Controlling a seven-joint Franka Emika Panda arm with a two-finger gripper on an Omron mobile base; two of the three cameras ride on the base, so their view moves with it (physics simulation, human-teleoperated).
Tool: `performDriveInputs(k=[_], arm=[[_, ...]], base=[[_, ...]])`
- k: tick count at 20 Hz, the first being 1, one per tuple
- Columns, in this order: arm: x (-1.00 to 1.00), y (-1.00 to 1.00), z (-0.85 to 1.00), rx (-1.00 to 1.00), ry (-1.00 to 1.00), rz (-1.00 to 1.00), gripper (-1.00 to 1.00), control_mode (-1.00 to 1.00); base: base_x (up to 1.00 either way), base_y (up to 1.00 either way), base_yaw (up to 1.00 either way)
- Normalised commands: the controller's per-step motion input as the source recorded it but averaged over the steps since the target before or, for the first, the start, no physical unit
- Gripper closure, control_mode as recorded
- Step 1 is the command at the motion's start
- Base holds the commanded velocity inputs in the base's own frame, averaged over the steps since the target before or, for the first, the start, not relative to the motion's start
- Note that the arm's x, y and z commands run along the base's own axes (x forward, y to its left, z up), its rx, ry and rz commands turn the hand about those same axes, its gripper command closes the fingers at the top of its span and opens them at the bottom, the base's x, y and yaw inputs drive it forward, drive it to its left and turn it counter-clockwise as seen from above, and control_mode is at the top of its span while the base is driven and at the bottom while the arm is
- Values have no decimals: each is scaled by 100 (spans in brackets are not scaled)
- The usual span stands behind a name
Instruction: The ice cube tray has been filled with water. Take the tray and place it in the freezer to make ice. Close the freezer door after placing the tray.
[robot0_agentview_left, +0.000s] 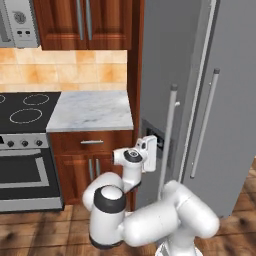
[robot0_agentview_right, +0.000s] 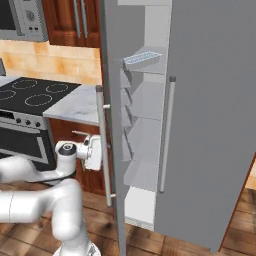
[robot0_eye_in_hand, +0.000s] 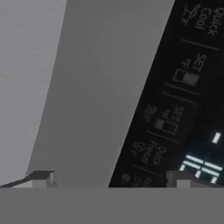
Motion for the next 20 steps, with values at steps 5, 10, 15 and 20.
performDriveInputs(k=[5,10,15,20], arm=[[0,-99,0,9,2,5,-100,-100],[32,-86,0,16,8,24,-100,-100],[56,-77,0,17,12,47,-100,-100],[63,-66,0,12,12,63,-100,-100]], base=[[0,0,0],[0,0,0],[0,0,0],[0,0,0]])
